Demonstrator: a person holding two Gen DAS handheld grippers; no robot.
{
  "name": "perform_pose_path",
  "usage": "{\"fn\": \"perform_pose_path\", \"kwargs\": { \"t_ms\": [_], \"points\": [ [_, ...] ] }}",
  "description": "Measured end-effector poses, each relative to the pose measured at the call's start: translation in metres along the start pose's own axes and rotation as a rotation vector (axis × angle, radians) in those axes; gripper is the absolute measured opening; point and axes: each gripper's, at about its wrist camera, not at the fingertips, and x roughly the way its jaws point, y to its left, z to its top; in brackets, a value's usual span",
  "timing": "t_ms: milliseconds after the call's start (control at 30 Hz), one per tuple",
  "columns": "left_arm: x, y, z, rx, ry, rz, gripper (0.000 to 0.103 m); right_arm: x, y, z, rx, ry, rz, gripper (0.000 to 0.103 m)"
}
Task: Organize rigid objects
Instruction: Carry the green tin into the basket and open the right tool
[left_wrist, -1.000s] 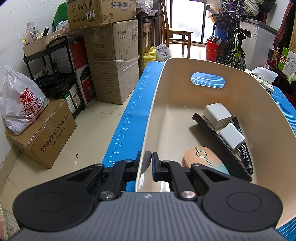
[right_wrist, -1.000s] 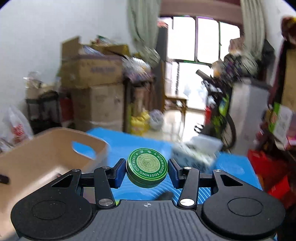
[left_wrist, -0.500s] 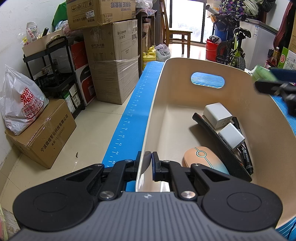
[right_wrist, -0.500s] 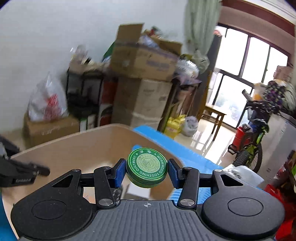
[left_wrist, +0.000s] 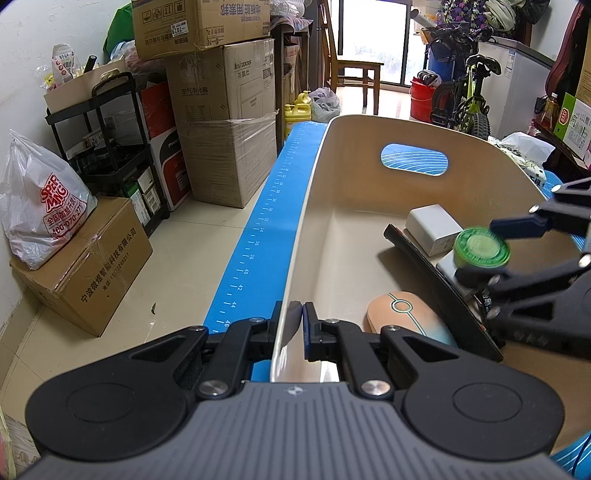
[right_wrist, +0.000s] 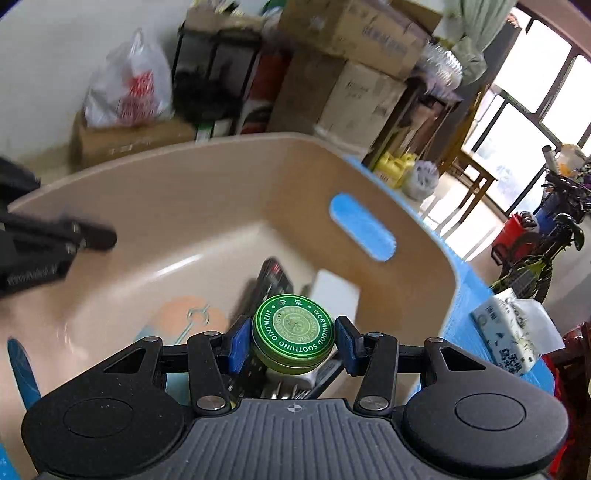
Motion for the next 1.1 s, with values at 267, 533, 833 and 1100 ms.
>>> {"fn": "perform_pose_path", "kwargs": {
  "t_ms": [267,533,833,1100],
  "points": [
    [0.0,0.004,0.001,0.001,0.001,0.001,0.01,0.0,0.0,0.003,0.008,0.031,0.025,0.059],
    [0.0,0.003,0.001,0.0,0.001,-0.001,0.01,-0.011,-0.017,-0.002,0.111,-0.03,0.031,0.075],
    [0.0,0.003,0.001,0.0,0.001,0.0,0.01,-0.054,-0.08,-0.031,0.342,-0.26,-0.1,0.083],
    [0.0,0.003,0.001,0.0,0.001,0.0,0.01,-0.032,-0.142,-0.085,0.464,-0.196,-0.215,0.092]
  ]
}}
